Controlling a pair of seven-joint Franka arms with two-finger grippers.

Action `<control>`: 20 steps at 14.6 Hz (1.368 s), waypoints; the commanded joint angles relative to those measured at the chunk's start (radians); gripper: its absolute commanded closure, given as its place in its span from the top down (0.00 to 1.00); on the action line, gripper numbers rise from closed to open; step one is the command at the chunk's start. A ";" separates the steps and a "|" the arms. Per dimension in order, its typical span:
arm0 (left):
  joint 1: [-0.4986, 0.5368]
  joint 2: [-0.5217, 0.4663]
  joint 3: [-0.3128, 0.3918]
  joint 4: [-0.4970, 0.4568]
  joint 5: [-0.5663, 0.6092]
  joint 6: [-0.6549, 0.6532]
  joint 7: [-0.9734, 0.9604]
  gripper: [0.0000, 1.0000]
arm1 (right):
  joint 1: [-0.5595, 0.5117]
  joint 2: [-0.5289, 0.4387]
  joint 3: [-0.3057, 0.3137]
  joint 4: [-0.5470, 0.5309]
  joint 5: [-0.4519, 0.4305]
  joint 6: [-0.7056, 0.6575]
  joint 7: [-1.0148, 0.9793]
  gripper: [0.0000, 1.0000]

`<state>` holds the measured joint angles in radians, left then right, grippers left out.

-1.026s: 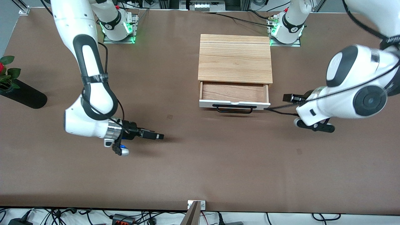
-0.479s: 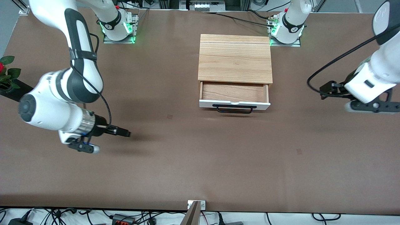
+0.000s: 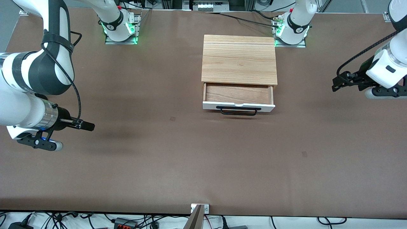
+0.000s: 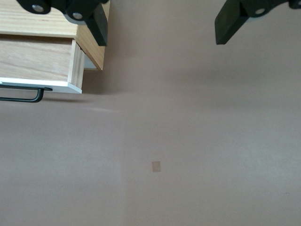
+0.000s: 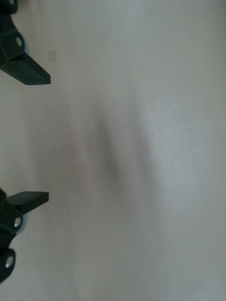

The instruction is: Pull top drawer with both arms simultaneously

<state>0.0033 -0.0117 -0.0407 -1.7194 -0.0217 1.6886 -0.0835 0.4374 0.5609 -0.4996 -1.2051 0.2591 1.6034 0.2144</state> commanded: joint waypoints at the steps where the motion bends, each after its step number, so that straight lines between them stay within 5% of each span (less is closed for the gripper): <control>1: -0.005 -0.025 -0.004 0.006 -0.012 -0.033 0.007 1.00 | 0.000 0.008 -0.040 0.025 -0.008 -0.025 0.013 1.00; 12: -0.005 -0.013 -0.007 0.029 -0.006 -0.038 0.027 1.00 | -0.028 -0.091 -0.054 0.022 -0.009 -0.081 -0.053 1.00; 15: -0.008 -0.013 -0.008 0.029 -0.006 -0.040 0.025 1.00 | -0.031 -0.211 -0.039 -0.146 -0.044 -0.028 -0.069 1.00; 20: -0.008 -0.013 -0.014 0.029 -0.006 -0.041 0.024 1.00 | -0.233 -0.400 0.200 -0.363 -0.095 0.079 -0.540 1.00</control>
<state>-0.0060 -0.0281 -0.0489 -1.7094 -0.0218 1.6663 -0.0752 0.3056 0.2694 -0.4330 -1.4492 0.1911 1.6401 -0.1398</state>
